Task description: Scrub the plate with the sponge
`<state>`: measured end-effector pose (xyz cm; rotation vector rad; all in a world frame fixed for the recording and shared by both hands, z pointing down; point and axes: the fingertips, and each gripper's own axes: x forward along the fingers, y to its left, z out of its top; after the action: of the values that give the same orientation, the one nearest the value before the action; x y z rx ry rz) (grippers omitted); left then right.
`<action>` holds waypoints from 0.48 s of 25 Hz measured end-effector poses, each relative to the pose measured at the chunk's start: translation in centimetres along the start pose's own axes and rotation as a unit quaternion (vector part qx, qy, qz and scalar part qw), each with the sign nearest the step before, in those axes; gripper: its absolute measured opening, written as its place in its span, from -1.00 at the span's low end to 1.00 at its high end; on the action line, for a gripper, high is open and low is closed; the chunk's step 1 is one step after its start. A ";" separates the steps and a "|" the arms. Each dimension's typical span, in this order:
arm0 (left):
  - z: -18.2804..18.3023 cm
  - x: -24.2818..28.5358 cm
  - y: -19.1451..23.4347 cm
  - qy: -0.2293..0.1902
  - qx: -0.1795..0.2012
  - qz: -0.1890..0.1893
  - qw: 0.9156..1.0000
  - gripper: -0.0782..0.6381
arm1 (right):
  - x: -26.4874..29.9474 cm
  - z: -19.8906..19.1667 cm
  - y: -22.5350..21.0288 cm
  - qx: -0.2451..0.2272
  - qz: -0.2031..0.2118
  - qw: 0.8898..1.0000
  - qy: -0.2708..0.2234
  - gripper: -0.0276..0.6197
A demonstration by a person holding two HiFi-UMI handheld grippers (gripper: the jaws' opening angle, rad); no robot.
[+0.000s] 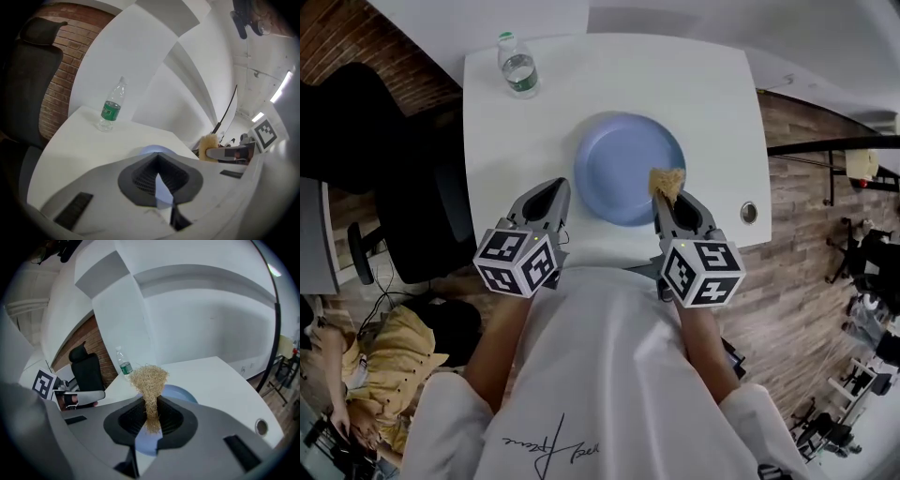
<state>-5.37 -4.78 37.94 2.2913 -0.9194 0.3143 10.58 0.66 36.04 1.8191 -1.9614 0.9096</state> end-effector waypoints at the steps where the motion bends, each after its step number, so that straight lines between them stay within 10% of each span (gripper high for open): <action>1: -0.6 0.5 0.5 0.007 -0.003 0.009 1.000 -0.81 | 0.4 -0.2 -0.4 0.001 -0.001 1.000 0.004 -0.78; 12: -3.0 3.9 4.4 0.022 -0.056 0.118 0.991 -0.65 | 5.6 -0.7 -4.1 0.024 0.029 0.998 0.053 -0.78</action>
<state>-5.45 -7.33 44.02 2.0680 -1.1582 0.4027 13.60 -3.22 40.98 1.7098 -1.9518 1.0588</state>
